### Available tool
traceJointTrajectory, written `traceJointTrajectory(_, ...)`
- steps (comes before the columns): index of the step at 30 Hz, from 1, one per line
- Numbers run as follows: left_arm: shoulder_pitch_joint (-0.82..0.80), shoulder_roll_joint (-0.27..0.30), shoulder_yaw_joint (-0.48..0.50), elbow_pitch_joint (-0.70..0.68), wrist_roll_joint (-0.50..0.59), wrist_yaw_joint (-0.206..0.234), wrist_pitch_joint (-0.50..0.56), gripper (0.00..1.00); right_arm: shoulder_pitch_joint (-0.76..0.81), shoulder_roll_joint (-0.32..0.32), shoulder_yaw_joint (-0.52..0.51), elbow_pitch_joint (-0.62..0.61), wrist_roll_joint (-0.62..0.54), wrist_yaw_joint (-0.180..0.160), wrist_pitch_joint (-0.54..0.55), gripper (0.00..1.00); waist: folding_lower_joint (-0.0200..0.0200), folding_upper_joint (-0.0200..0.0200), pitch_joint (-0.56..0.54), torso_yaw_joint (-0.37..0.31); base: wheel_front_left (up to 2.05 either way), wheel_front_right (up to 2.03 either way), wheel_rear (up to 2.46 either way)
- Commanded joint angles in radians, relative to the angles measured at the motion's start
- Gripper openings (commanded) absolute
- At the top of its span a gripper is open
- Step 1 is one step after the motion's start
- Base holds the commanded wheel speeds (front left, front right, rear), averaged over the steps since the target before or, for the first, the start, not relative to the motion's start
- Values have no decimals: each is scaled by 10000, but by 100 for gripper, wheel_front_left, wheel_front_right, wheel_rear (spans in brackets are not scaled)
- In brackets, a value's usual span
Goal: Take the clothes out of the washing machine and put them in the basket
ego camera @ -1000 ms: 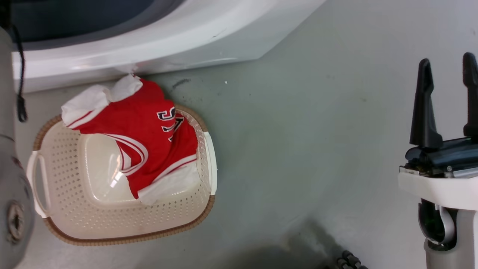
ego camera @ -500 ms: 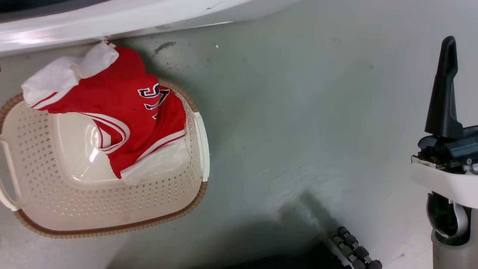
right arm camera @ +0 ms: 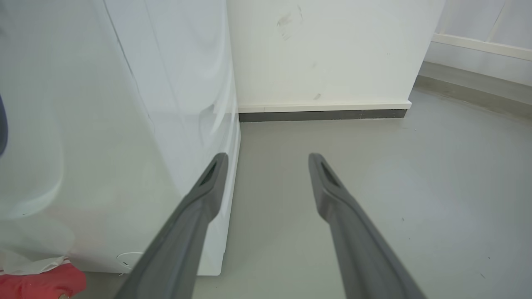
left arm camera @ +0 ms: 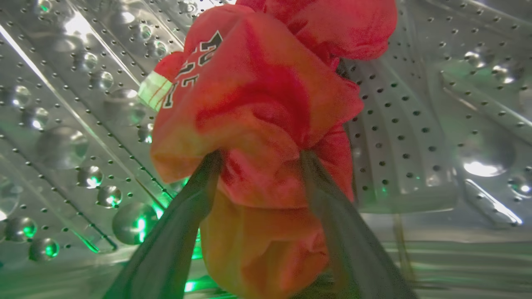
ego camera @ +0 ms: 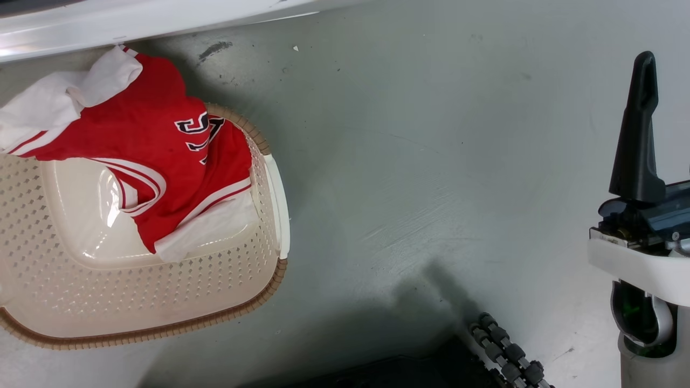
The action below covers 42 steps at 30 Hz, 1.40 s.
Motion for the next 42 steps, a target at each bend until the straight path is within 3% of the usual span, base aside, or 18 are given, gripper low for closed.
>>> traceJointTrajectory(1, 181, 112, -45, 175, 62, -13, 15, 56, -90, 13, -16, -66, 53, -7, -22, 100, -1, -1, 11, -4, 0, 0, 0)
traceJointTrajectory(2, 173, 127, -69, 177, 59, -19, -25, 0, -91, 13, -33, -67, 59, -7, -24, 100, -1, -1, 23, -6, 0, 0, 0)
traceJointTrajectory(11, 165, 159, -203, 63, -93, -58, -1147, 0, -223, 13, -98, 58, 39, -7, -22, 100, -1, -1, -112, 44, 0, 0, 0)
traceJointTrajectory(18, 689, 8, -169, 34, -406, -231, -2760, 0, -107, 13, -42, 196, -83, -7, -24, 100, -1, -1, -748, 219, 0, 0, 0)
traceJointTrajectory(34, 4170, -828, -497, 151, -921, -714, -6108, 0, 808, 10, 232, 832, -777, -7, -23, 100, -1, -1, -3563, 1038, 0, 0, 0)
traceJointTrajectory(42, 6193, -1292, -733, -243, -1227, -832, -6831, 0, 1534, 10, 337, 1243, -1001, -7, -23, 100, -1, -1, -5161, 1364, 0, 0, 0)
